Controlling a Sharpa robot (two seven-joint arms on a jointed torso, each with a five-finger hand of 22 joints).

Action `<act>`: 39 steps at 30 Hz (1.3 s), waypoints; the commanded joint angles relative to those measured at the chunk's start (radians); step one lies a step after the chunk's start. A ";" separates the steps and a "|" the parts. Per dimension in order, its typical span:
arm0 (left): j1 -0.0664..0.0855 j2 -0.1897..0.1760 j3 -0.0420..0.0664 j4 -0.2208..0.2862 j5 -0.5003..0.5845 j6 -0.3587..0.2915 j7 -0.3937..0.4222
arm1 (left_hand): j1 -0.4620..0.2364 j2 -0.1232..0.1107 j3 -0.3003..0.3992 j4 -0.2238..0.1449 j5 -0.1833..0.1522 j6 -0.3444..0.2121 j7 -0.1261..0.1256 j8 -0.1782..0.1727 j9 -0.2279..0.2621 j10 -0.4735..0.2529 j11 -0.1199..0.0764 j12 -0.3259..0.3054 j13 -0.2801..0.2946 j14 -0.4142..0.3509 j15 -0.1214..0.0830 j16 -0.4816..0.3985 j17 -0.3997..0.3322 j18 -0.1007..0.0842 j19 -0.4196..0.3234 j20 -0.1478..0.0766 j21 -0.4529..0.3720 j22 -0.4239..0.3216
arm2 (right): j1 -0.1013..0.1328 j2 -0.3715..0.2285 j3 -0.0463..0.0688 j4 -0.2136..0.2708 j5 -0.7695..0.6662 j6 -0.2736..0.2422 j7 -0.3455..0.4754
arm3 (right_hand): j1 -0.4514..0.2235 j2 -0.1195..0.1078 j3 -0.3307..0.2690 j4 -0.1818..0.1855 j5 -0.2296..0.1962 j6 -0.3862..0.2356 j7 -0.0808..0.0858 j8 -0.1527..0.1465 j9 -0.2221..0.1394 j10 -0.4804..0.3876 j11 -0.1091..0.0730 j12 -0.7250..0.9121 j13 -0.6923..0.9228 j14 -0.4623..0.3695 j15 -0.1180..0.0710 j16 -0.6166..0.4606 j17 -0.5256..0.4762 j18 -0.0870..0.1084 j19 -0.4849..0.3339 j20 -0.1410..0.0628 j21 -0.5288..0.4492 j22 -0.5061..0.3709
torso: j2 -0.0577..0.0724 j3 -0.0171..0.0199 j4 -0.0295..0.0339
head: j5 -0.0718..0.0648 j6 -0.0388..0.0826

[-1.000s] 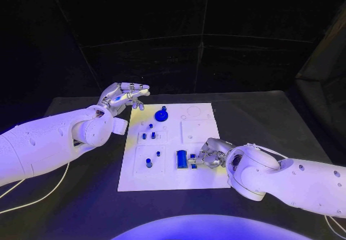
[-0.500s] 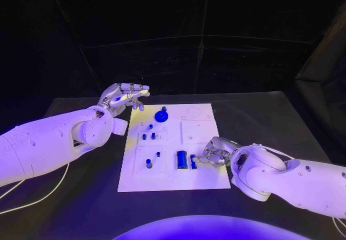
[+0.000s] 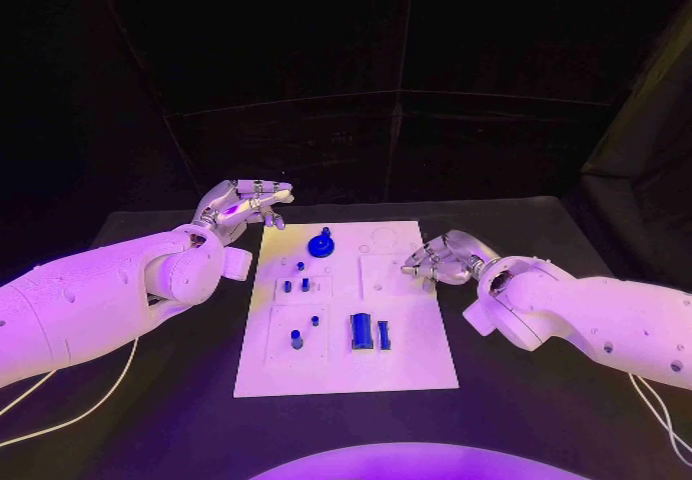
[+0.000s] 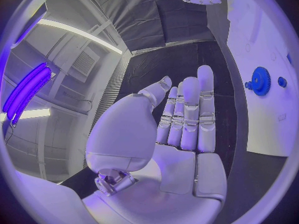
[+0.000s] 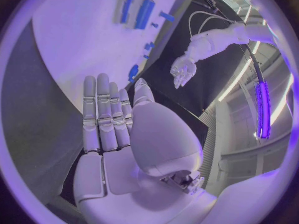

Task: Assemble the parts on the task board

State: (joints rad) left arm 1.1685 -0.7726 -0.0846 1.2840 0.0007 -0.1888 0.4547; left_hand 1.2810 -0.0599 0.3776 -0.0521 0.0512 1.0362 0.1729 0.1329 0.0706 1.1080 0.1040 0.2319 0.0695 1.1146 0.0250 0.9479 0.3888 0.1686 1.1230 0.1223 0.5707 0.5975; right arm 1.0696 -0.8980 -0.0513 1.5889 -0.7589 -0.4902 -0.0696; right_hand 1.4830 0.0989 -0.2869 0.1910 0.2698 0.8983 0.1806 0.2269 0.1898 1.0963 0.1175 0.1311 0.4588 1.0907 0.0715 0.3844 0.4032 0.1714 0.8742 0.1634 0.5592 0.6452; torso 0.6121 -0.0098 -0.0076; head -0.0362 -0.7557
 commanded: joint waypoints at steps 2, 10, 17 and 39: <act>-0.006 0.024 0.001 -0.055 0.090 -0.004 0.050 | -0.011 -0.001 -0.005 0.011 -0.003 -0.018 0.004 -0.009 -0.004 -0.022 0.017 -0.032 -0.007 -0.116 0.032 -0.226 -0.107 0.003 -0.136 0.028 -0.133 -0.080 | 0.021 0.057 0.001 -0.131 0.403 0.092 0.402 | 0.014 0.009 -0.010 -0.020 -0.006 0.003 0.012 -0.049 -0.029 -0.005 0.021 -0.046 -0.116 -0.045 0.032 -0.139 -0.102 0.001 -0.029 0.040 -0.136 -0.101 | -0.036 -0.0063 -0.0093 | 0.003 0.027; -0.017 0.085 0.001 -0.166 0.144 -0.005 0.090 | -0.035 -0.013 -0.071 0.045 -0.002 -0.069 -0.008 -0.060 -0.006 -0.081 0.074 -0.114 -0.007 -0.238 0.128 -0.556 -0.255 -0.016 -0.395 0.118 -0.388 -0.253 | 0.032 0.199 0.002 -0.401 0.551 0.197 0.497 | 0.013 0.039 0.005 -0.108 -0.032 0.031 0.025 -0.137 -0.089 -0.018 0.035 -0.066 -0.315 0.030 0.047 -0.275 -0.256 0.013 0.019 0.069 -0.324 -0.266 | -0.070 -0.0099 -0.0140 | 0.008 0.073; -0.031 0.138 0.002 -0.246 0.158 -0.018 0.101 | -0.012 0.012 -0.149 0.060 -0.004 -0.073 -0.010 -0.068 -0.005 -0.091 0.084 -0.157 -0.006 -0.189 0.134 -0.672 -0.303 0.016 -0.371 0.156 -0.425 -0.316 | 0.033 0.286 0.002 -0.537 0.598 0.246 0.525 | -0.003 0.048 0.017 -0.156 -0.043 0.053 0.021 -0.161 -0.113 0.001 0.035 -0.066 -0.383 0.070 0.046 -0.320 -0.315 0.013 0.063 0.069 -0.401 -0.346 | -0.078 -0.0057 -0.0165 | 0.015 0.096; -0.090 0.047 0.056 0.099 0.044 -0.385 0.066 | -0.850 0.060 -0.305 0.052 -0.051 -0.711 -0.173 -0.133 -0.071 -0.766 -0.104 -0.232 -0.069 -0.800 -0.025 -0.863 -0.389 -0.093 -0.868 -0.028 -0.571 -0.507 | -0.004 0.175 0.036 -0.187 0.690 -0.131 0.552 | -0.980 -0.099 0.196 -0.191 -0.193 -0.574 -0.181 -0.227 -0.190 -0.724 -0.117 -0.131 -0.459 -0.703 -0.072 -0.384 -0.403 -0.090 -0.555 -0.082 -0.559 -0.551 | -0.068 0.0098 0.0076 | 0.036 0.156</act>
State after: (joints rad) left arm 1.0782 -0.7235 -0.0306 1.3643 0.0927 -0.4239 0.5155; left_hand 0.5839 -0.0015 0.1001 -0.0008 0.0077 0.4414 0.0411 0.0080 0.0034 0.4637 0.0696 0.0073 0.0037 0.4269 0.0352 0.1150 0.0038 0.1077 0.3454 0.1277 0.0200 0.1222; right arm 1.0651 -0.7194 -0.0174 1.3833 -0.1374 -0.4866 0.4339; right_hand 0.6786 0.0277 -0.1223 0.0009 0.1025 0.4376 0.0894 0.0077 0.0041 0.5023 0.0332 0.0073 0.0035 0.5236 0.0139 0.0084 0.0040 0.1066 0.4311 0.1093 0.0190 0.1265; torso 0.5435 -0.0013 -0.0018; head -0.0001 -0.6006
